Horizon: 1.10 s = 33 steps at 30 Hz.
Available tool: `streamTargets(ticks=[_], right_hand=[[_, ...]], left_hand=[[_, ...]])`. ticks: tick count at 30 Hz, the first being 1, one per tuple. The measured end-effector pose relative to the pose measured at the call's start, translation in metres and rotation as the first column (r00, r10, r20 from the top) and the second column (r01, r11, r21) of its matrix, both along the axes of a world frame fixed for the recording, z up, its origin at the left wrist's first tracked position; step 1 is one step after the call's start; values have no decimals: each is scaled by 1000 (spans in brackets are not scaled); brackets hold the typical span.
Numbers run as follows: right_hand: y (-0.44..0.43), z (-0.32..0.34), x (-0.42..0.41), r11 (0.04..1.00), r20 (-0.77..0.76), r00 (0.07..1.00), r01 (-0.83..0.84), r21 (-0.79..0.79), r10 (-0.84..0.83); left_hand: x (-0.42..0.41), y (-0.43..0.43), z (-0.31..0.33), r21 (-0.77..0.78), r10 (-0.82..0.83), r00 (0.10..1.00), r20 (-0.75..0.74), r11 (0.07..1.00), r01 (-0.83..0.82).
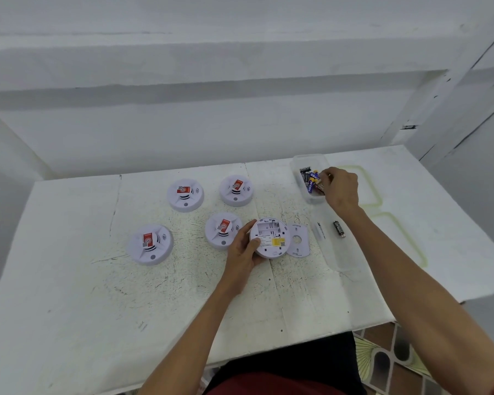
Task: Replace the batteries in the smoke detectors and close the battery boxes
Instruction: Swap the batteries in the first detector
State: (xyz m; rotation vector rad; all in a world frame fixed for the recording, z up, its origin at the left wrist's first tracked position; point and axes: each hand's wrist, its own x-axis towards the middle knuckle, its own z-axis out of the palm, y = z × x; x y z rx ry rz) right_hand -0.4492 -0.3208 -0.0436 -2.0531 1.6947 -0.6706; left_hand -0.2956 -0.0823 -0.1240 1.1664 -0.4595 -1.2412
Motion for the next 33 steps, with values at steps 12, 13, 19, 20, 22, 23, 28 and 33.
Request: streamTargets(ticks=[12, 13, 19, 20, 22, 23, 28, 33], right_hand=[[60, 12, 23, 998, 268, 962, -53, -14, 55], [67, 13, 25, 997, 250, 965, -74, -27, 78], [100, 8, 36, 959, 199, 948, -269, 92, 247], [104, 6, 37, 949, 185, 944, -297, 109, 274], [107, 4, 38, 940, 141, 951, -297, 166, 276], [107, 5, 38, 938, 117, 955, -292, 187, 274], [118, 1, 41, 918, 60, 934, -357, 174, 352], [126, -9, 42, 955, 175, 952, -274, 118, 252]], left_hand=[[-1, 0, 0, 11, -12, 1000, 10, 1000, 12], [-1, 0, -1, 12, -12, 1000, 12, 1000, 12], [-2, 0, -3, 11, -7, 999, 35, 1000, 6], [-2, 0, -3, 11, -4, 999, 36, 1000, 3], [-2, 0, -2, 6, 1, 999, 36, 1000, -1], [-2, 0, -2, 2, 2, 999, 37, 1000, -2], [-3, 1, -4, -3, 4, 998, 61, 1000, -4], [-3, 0, -3, -1, 11, 998, 69, 1000, -11]])
